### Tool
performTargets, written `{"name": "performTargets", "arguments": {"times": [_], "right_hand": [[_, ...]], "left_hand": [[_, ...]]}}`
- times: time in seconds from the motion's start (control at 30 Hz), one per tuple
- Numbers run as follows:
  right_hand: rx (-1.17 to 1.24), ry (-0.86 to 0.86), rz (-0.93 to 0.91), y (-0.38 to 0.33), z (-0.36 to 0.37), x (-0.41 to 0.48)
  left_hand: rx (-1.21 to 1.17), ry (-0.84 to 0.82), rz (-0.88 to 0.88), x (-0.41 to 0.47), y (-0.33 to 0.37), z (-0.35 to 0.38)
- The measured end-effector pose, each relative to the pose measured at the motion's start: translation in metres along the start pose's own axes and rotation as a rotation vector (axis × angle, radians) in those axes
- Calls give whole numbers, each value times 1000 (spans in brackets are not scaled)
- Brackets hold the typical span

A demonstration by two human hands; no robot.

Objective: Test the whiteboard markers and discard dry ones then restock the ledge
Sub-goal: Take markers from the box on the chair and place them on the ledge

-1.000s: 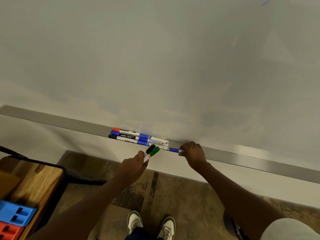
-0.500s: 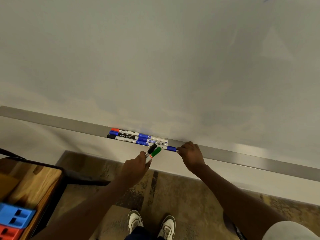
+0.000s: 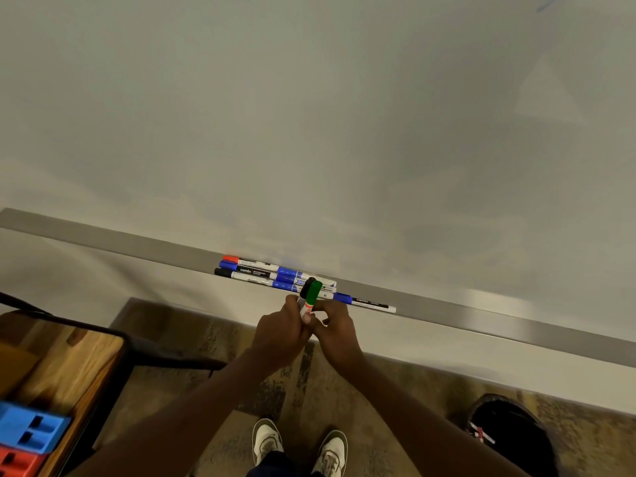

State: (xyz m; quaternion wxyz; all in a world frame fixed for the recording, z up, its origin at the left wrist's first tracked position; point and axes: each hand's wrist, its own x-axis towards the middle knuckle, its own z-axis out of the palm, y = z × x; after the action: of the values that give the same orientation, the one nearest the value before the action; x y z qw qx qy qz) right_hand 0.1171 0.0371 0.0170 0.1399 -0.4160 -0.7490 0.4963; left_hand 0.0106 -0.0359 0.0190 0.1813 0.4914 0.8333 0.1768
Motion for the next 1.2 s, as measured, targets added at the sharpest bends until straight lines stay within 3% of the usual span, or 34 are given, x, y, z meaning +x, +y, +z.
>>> {"name": "performTargets", "arguments": {"times": [0.27,0.43,0.6,0.7,0.83,1.2], "right_hand": [[50,27,114,-12,0,2],[-29,66,26,-13,-9,0],[-439,153,-345,1,-52,25],[-767,91,-304,18,-71,49],[-972,-12,-255,37,-79,59],[-925,25,-206,56,-73,68]], "left_hand": [[11,56,-12,0,3,0],[111,27,-57,1,6,2],[207,26,-107,-1,-2,-1],[172,51,-110,-2,-8,1],[184,61,-116,-2,-9,1],[191,59,-114,1,-8,0]]}}
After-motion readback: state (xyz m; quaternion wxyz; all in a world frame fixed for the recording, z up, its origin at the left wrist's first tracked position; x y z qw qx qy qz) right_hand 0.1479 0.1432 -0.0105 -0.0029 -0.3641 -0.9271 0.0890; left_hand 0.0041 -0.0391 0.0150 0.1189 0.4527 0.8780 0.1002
